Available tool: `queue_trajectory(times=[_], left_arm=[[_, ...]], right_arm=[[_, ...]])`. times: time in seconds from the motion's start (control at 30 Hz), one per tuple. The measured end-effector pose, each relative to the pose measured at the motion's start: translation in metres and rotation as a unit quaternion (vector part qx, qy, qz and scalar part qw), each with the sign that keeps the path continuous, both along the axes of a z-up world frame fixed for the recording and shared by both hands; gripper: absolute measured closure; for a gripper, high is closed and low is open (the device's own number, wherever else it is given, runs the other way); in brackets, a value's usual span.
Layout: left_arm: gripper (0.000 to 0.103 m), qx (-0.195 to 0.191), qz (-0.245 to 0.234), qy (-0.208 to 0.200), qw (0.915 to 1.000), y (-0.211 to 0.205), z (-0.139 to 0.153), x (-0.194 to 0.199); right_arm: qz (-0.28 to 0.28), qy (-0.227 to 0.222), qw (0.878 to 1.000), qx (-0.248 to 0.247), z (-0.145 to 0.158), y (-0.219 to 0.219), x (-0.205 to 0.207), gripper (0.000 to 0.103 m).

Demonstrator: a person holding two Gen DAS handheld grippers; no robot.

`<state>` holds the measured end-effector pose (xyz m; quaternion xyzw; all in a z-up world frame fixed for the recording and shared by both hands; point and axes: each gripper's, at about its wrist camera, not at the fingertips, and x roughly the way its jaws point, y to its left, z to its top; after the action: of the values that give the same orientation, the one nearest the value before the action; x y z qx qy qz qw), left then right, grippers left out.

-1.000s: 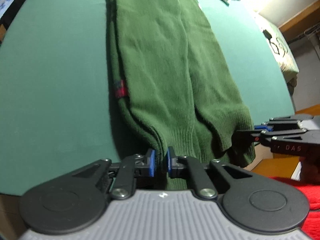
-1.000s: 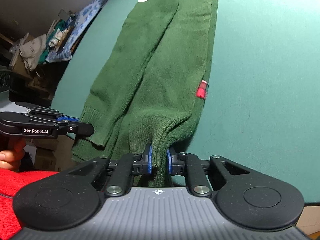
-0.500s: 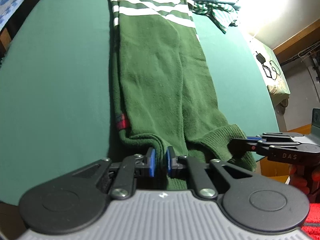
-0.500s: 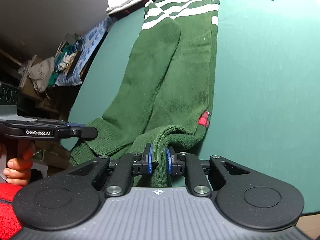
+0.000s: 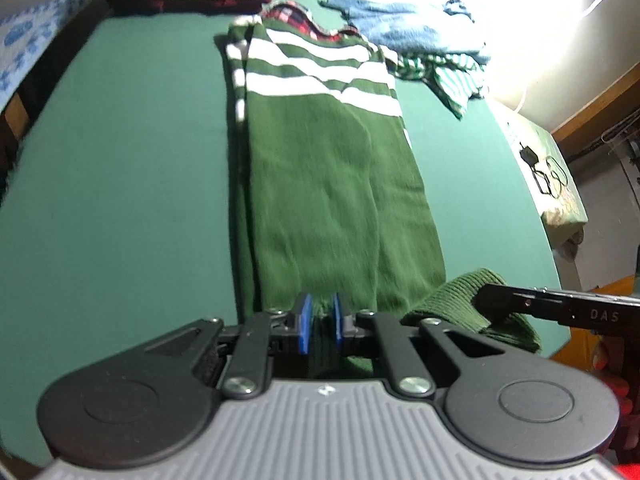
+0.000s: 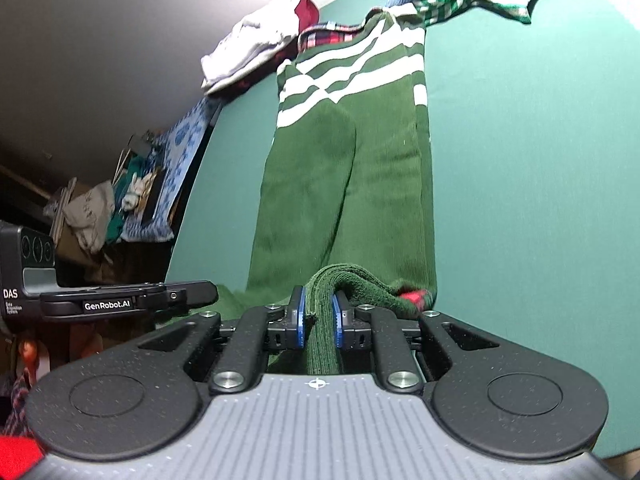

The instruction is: Fold clothes

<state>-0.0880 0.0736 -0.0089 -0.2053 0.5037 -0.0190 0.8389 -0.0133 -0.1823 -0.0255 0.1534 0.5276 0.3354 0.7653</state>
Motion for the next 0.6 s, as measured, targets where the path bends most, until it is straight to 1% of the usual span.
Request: queue_trajectory(times=[0.03, 0.13, 0.27, 0.33, 0.4, 0.43, 0.47, 0.53, 0.6], left_arm=[[0.103, 0.003, 0.003, -0.003, 1.0, 0.001, 0.0, 0.003], [0.103, 0.006, 0.007, -0.012, 0.9999, 0.007, 0.002, 0.014], [0.103, 0.004, 0.003, -0.005, 1.0, 0.011, -0.007, 0.028], [0.103, 0.023, -0.012, -0.005, 0.9997, 0.012, -0.01, 0.028], [0.103, 0.046, -0.041, -0.009, 0.9981, 0.016, -0.013, 0.023], [0.103, 0.065, -0.064, -0.01, 0.9958, 0.017, -0.013, 0.018], [0.102, 0.093, -0.091, -0.013, 0.9914, 0.016, -0.014, 0.012], [0.102, 0.151, -0.149, -0.021, 0.9771, 0.014, -0.015, -0.003], [0.098, 0.175, -0.196, -0.028, 0.9644, 0.013, -0.014, -0.016]], right_arm=[[-0.003, -0.004, 1.0, -0.002, 0.001, 0.001, 0.002, 0.089], [-0.013, -0.009, 1.0, -0.003, 0.004, 0.004, 0.011, 0.089], [-0.029, -0.003, 1.0, -0.002, -0.001, 0.008, 0.02, 0.089], [-0.037, 0.003, 0.999, -0.001, -0.004, 0.009, 0.024, 0.089], [-0.04, 0.01, 0.999, -0.003, -0.006, 0.008, 0.027, 0.089], [-0.042, 0.013, 0.999, -0.004, -0.007, 0.008, 0.028, 0.089], [-0.044, 0.017, 0.999, -0.005, -0.008, 0.008, 0.03, 0.089], [-0.047, 0.024, 0.999, -0.006, -0.01, 0.007, 0.032, 0.089], [-0.051, 0.031, 0.998, -0.008, -0.013, 0.006, 0.035, 0.089]])
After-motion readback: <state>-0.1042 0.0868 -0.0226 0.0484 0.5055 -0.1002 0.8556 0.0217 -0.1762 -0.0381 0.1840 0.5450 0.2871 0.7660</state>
